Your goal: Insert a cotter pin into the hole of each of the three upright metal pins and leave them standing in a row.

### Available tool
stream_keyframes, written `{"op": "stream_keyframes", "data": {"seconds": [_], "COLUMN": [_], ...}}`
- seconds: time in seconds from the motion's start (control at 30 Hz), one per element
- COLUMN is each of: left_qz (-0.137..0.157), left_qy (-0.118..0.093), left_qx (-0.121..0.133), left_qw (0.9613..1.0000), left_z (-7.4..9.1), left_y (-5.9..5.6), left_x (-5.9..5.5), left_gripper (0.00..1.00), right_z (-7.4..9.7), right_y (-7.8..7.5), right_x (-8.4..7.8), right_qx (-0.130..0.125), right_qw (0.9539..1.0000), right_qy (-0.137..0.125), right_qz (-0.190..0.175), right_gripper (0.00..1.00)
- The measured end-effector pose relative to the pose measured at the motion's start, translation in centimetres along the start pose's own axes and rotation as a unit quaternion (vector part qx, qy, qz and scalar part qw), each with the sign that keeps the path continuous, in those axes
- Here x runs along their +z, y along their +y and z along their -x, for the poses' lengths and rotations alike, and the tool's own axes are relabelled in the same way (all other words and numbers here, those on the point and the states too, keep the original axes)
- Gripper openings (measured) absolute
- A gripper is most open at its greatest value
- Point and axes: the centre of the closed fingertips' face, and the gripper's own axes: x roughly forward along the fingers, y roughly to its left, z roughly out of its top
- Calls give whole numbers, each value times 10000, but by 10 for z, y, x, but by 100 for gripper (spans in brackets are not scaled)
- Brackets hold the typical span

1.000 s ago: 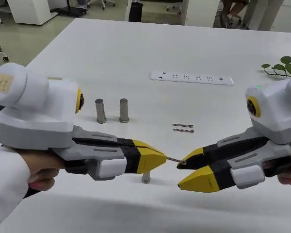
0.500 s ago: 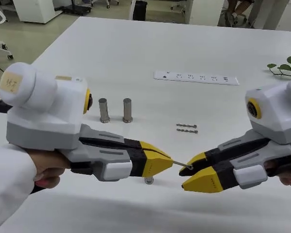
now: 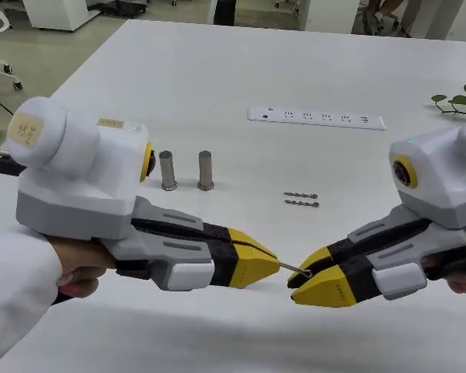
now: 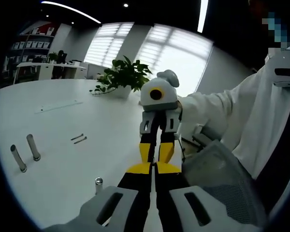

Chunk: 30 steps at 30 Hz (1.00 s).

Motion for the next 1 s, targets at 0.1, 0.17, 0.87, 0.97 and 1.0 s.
{"op": "stream_keyframes", "data": {"seconds": [0.1,0.17,0.87,0.97,1.0], "left_qz": [2,-6,19,-25,-44], "left_qy": [60,59,-30,-25,-26], "left_qx": [-17,-17,6,10,11], "left_qw": [10000,10000,10000,10000,10000], "left_z": [0,0,7,7,6], "left_y": [-1,-1,-1,-1,-1], "left_x": [-3,-3,2,1,1], "left_gripper": [0,0,0,0,0], "right_z": [0,0,6,6,7], "right_y": [1,2,5,7,7], "right_x": [0,0,12,13,13], "right_qx": [18,32,-147,-214,-242], "right_qw": [10000,10000,9989,9981,9979], "right_qy": [-30,-6,-208,-206,-191], "right_qz": [29,72,392,532,575], "right_gripper": [1,0,0,0,0]}}
